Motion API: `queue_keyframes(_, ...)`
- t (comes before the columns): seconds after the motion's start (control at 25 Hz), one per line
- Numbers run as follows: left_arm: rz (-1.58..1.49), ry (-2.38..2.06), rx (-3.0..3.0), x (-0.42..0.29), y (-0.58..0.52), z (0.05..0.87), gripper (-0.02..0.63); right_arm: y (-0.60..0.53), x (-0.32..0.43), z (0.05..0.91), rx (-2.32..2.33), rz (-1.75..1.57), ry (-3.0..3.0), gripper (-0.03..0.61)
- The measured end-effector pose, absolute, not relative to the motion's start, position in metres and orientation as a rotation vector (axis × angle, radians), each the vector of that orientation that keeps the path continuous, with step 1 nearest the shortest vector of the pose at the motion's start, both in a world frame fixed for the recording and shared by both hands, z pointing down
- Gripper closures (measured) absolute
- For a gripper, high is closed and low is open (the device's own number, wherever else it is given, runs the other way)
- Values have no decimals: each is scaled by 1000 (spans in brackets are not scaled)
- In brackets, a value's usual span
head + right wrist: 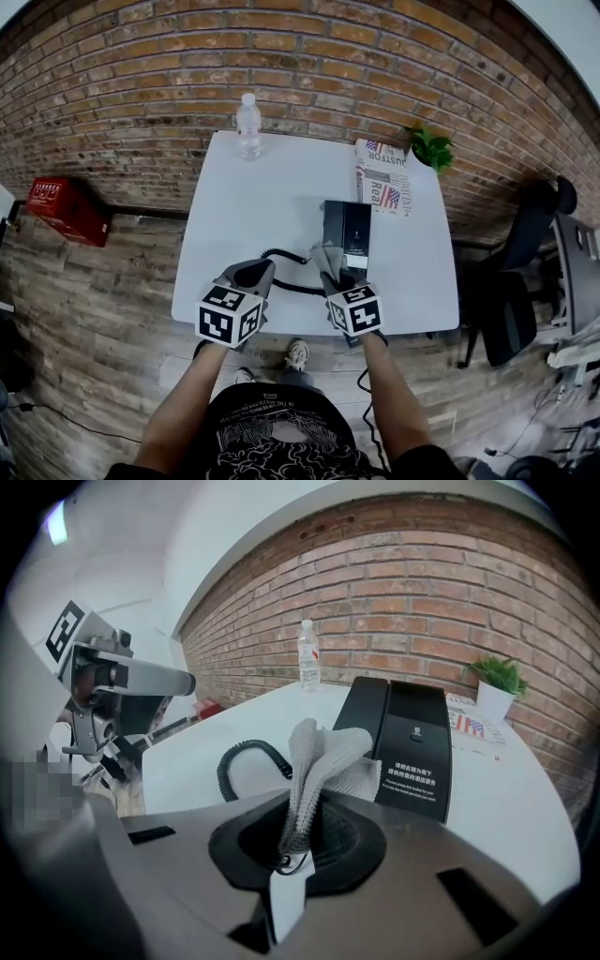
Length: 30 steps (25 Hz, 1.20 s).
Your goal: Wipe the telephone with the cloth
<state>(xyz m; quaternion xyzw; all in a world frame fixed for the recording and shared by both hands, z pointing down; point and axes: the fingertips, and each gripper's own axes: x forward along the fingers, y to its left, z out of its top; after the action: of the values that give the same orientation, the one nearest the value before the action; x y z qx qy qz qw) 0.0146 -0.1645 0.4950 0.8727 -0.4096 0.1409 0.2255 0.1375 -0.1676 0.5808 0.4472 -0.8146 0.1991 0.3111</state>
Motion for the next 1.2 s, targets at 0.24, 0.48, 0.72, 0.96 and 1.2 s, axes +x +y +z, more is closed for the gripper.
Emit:
queue_keyframes(0.24, 397, -1104, 2406, 15, -155, 501, 607, -154, 137, 588, 1184, 545, -2136, 568)
queue_keyframes(0.48, 398, -1096, 2398, 11, -149, 505, 607, -145, 135, 591, 1185, 534, -2118, 568)
queue_keyframes(0.72, 382, -1100, 2403, 11, -152, 501, 607, -157, 133, 549, 1224, 431, -2181, 568)
queue_keyframes(0.96, 378, -1124, 2402, 14, -159, 496, 607, -185, 132, 500, 1237, 305, -2246, 568)
queue_keyframes(1.2, 360, -1178, 2382, 12, -171, 493, 607, -221, 129, 468, 1216, 205, -2294, 568)
